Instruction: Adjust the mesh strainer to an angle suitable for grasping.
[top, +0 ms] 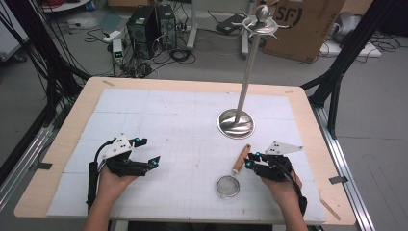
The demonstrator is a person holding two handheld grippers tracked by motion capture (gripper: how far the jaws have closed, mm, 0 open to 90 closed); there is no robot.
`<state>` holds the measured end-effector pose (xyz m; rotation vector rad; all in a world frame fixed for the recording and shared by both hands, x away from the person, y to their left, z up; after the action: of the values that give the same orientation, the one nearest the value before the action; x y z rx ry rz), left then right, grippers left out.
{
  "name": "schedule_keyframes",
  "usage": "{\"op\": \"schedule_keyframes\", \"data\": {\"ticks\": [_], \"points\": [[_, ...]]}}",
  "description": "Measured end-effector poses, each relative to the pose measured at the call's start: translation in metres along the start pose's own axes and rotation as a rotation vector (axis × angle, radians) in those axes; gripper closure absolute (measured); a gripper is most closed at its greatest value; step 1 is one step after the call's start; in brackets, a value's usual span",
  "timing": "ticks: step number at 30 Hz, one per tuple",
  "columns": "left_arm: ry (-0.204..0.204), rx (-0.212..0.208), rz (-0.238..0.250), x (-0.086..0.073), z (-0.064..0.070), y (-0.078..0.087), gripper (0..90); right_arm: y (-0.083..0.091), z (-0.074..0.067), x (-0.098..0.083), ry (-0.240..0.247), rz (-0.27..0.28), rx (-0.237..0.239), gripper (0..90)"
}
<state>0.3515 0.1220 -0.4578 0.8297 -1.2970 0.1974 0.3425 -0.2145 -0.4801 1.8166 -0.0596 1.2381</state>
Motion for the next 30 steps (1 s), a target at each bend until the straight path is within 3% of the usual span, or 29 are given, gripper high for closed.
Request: {"op": "schedule_keyframes", "data": {"ticks": [9,13,18,30], "points": [[-0.006,0.001,-0.009,-0.001,0.000,-0.001,18.2,-0.008,0.011,-0.004,-0.013,-0.030,-0.035,80.2],[0.002,0.003,0.000,0.000,-0.001,0.001,18.2,-0.013,0.016,-0.006,-0.006,-0.057,-0.075,83.9],[0.005,-0.003,0.008,0.001,0.000,0.001,18.3,-0.015,0.022,-0.006,-0.026,-0.066,-0.081,89.0],[0.003,0.000,0.011,0.003,0.001,0.003,18.4,-0.019,0.034,-0.007,-0.055,-0.091,-0.115,89.4]]}}
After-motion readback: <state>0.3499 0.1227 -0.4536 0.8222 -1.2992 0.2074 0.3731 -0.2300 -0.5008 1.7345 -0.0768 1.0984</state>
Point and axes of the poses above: each handheld gripper's, and its own axes: y roughly backward along the jaws, x roughly out of its top, z roughly to its right, the point moved 10 cm from there along -y, roughly forward along the jaws, and after that the axes turned 6 degrees about -z, right-handed, at the moved point
